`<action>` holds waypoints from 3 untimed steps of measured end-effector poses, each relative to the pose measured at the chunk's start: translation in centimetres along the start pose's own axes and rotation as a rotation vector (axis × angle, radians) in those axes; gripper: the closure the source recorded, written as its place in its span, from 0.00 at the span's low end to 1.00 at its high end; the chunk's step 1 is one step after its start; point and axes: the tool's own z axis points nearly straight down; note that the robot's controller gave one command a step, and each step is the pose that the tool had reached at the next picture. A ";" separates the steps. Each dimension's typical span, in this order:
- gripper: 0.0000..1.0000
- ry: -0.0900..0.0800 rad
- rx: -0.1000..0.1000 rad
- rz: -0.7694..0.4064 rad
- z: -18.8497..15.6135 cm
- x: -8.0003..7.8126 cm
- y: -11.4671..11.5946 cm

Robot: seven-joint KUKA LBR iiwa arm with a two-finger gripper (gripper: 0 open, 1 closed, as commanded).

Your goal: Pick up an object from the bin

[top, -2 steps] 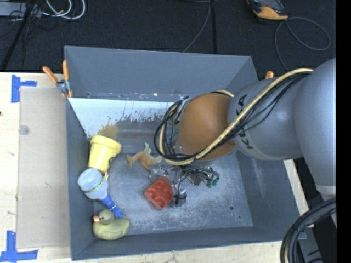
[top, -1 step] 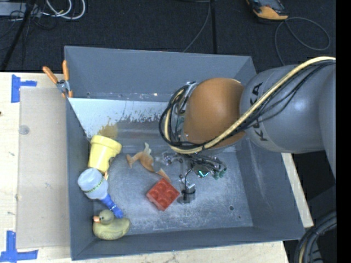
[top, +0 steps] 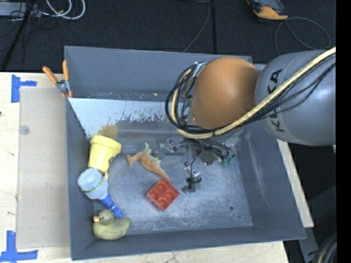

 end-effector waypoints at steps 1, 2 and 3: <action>0.00 -0.007 0.003 -0.131 3.6 0.4 1.6; 0.00 -0.001 0.000 -0.283 8.6 0.4 1.8; 1.00 -0.006 0.002 -0.398 11.2 -0.9 2.9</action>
Offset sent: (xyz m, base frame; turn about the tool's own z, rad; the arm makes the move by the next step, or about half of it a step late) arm -0.0113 0.0135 -0.1022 -0.3050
